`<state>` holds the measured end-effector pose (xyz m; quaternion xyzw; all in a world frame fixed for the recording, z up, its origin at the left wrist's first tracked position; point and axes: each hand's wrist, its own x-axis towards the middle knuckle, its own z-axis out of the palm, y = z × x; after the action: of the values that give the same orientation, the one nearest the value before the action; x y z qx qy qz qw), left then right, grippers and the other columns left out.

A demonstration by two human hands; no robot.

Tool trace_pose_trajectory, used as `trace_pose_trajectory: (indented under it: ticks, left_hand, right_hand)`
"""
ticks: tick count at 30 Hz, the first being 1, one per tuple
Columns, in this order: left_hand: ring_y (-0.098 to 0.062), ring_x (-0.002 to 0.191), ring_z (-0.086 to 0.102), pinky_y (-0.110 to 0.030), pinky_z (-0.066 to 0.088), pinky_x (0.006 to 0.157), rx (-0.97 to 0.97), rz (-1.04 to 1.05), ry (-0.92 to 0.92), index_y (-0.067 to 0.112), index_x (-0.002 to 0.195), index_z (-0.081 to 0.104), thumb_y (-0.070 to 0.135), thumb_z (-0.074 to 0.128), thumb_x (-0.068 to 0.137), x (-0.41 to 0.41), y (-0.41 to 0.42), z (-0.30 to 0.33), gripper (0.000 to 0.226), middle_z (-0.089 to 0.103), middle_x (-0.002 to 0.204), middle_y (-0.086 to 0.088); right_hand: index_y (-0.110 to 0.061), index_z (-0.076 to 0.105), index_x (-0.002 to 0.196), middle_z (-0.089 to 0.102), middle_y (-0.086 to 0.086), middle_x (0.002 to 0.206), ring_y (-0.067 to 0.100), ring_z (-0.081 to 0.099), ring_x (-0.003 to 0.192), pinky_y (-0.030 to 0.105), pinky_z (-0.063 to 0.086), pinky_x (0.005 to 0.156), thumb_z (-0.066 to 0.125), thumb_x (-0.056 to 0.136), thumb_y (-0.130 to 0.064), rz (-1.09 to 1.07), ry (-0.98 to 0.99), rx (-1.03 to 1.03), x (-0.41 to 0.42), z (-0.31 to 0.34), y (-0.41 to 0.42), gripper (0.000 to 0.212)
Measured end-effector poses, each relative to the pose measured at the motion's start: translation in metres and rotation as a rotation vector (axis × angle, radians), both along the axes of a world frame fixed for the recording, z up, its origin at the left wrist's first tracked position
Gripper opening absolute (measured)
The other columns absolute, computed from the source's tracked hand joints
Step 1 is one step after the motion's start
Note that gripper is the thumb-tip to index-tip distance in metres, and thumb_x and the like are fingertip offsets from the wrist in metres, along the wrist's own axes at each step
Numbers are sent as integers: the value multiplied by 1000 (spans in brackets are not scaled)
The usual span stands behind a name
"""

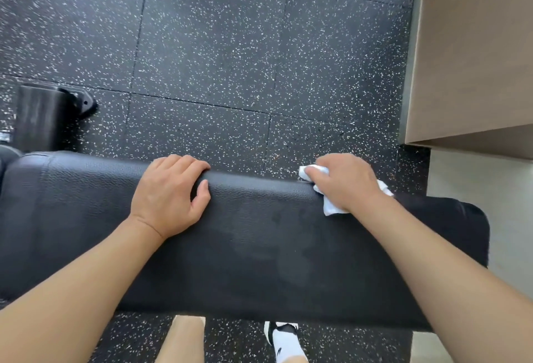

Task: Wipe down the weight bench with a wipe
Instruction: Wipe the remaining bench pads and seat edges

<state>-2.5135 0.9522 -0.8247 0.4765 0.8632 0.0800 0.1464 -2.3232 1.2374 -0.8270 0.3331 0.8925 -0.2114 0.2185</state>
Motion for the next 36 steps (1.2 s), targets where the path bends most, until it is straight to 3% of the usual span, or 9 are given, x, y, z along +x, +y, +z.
trace_pose_trajectory:
  ticks: [6,10,16,20,24,28,32,36]
  left_hand:
    - [-35,91,60,-48,47,84,-84,-5,4,9,114,69,35,42,95,3,6,8,42,67,101,-7]
    - [-36,90,59,-49,48,83,-89,-19,-6,9,115,69,35,42,95,1,6,6,42,66,101,-8]
    - [-34,89,60,-48,48,84,-56,-15,-16,9,112,69,35,44,95,-1,3,5,40,66,98,-7]
    - [-34,91,60,-48,48,87,-100,-26,-57,9,113,69,37,43,97,-6,0,6,41,66,98,-7]
    - [-31,95,61,-46,46,90,-106,-64,-90,13,113,67,42,35,102,-11,-5,7,45,68,101,-3]
    - [-33,97,61,-47,43,94,-159,64,-40,12,110,69,45,33,102,-50,-49,10,49,69,102,-6]
    - [-36,116,60,-53,38,111,-139,75,28,10,129,64,42,38,103,-108,-125,11,49,67,123,-9]
    - [-39,124,55,-53,41,110,-101,154,9,6,147,53,40,38,104,-144,-185,12,57,57,139,-16]
  right_hand:
    - [-23,49,73,65,1,88,28,61,92,34,33,69,47,97,-46,66,154,-146,-94,-7,-94,34]
    - [-24,43,63,49,-8,70,24,52,78,35,29,63,46,95,-53,32,171,-186,-68,-5,-69,43]
    - [-24,49,61,53,-8,67,19,52,70,32,28,55,48,94,-56,-66,45,-45,2,4,-6,46]
    - [-21,51,61,56,-5,68,25,55,73,35,30,57,48,92,-54,-110,-44,42,-5,6,-15,45]
    - [-19,53,64,55,-5,70,25,54,72,34,29,57,47,92,-52,-102,-27,81,-45,4,-59,43]
    - [-19,59,69,59,-5,73,26,55,75,35,35,63,47,91,-50,-74,-2,20,-114,-2,-118,40]
    - [-20,59,71,57,-5,75,25,51,76,35,34,65,44,93,-48,15,68,-31,-189,-6,-188,38]
    - [-19,52,67,46,-7,70,24,48,74,35,29,64,45,96,-45,46,160,-18,-247,-7,-249,40]
